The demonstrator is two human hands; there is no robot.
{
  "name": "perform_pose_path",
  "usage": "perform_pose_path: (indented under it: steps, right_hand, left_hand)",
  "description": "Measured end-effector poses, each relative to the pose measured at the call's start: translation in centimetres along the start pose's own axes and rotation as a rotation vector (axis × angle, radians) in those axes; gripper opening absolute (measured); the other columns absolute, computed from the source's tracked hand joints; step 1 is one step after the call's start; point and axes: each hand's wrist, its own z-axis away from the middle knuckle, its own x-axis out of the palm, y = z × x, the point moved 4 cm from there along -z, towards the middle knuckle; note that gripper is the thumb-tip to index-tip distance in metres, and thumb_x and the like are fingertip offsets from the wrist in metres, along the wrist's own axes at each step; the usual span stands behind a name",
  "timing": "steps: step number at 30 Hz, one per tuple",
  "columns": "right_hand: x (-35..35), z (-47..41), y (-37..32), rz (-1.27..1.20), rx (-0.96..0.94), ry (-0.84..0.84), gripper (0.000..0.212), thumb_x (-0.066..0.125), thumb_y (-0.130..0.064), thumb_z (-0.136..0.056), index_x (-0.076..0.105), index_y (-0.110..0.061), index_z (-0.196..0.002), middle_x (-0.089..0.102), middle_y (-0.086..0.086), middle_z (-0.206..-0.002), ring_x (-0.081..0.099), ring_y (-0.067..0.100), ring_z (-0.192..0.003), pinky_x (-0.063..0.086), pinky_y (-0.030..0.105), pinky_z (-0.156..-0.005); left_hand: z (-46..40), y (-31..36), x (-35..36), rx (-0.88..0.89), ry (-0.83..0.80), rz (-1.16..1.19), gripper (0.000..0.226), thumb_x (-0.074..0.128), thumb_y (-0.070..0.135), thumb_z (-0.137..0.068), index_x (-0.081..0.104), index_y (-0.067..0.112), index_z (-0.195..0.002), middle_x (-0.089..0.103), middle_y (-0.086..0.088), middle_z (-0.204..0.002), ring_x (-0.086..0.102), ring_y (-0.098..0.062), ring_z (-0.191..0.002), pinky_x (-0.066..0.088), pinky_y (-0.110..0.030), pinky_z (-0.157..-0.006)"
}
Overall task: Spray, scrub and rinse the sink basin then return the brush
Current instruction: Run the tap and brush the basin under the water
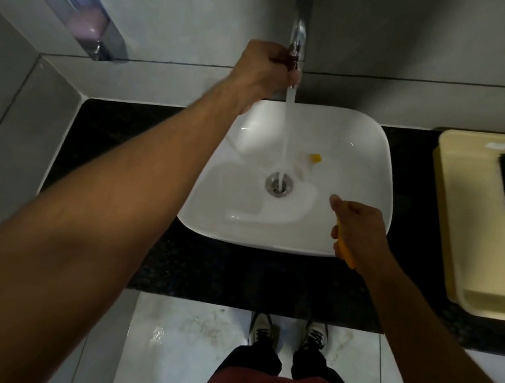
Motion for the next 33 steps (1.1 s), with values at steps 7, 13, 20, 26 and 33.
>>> perform_pose_path:
  steps: [7,13,20,26,33]
  right_hand:
    - [1.1,0.1,-0.4,-0.127,0.131,-0.095,0.039,0.065,-0.044,-0.09,0.068,-0.005,-0.09,0.053,0.011,-0.055,0.044,0.017,-0.034,0.04,0.026,-0.038]
    - [1.2,0.1,0.3,-0.204,0.206,-0.135,0.038,0.068,-0.045,-0.087,0.069,-0.008,-0.092,0.052,0.007,-0.05,0.043,0.017,-0.036,0.039,0.026,-0.039]
    - [1.3,0.1,0.3,-0.266,0.201,-0.193,0.039,0.07,-0.052,-0.079,0.071,-0.015,-0.09,0.057,0.005,-0.051,0.049,0.018,-0.041,0.044,0.03,-0.044]
    - [0.5,-0.1,-0.2,-0.299,0.161,-0.192,0.041,0.069,-0.053,-0.08,0.071,-0.014,-0.091,0.056,0.006,-0.053,0.047,0.018,-0.041,0.043,0.03,-0.044]
    - [-5.4,1.2,1.3,-0.331,0.144,-0.146,0.036,0.064,-0.045,-0.089,0.068,-0.011,-0.096,0.055,0.005,-0.051,0.047,0.016,-0.04,0.04,0.026,-0.041]
  left_hand:
    - [-0.5,-0.8,0.1,0.018,0.076,-0.031,0.016,0.081,0.028,-0.077,0.073,0.024,-0.09,0.071,0.009,-0.089,0.064,0.001,-0.078,0.043,-0.011,-0.062]
    - [0.1,-1.1,-0.7,0.049,0.143,0.064,0.03,0.087,0.04,-0.066,0.08,0.026,-0.092,0.073,0.017,-0.079,0.067,0.009,-0.07,0.048,-0.006,-0.061]
    - [0.7,-0.4,0.0,0.016,0.325,-0.09,0.03,0.084,0.053,-0.06,0.07,0.026,-0.066,0.067,0.015,-0.062,0.065,0.002,-0.057,0.05,-0.019,-0.055]
    - [2.6,-0.8,0.5,0.072,0.345,-0.142,0.031,0.077,0.059,-0.068,0.073,0.032,-0.082,0.069,0.02,-0.074,0.065,0.003,-0.071,0.052,-0.022,-0.066]
    - [11.0,-6.2,9.0,-0.042,0.316,-0.138,0.033,0.059,0.045,-0.09,0.067,0.017,-0.106,0.072,-0.005,-0.104,0.067,-0.028,-0.098,0.052,-0.038,-0.087]
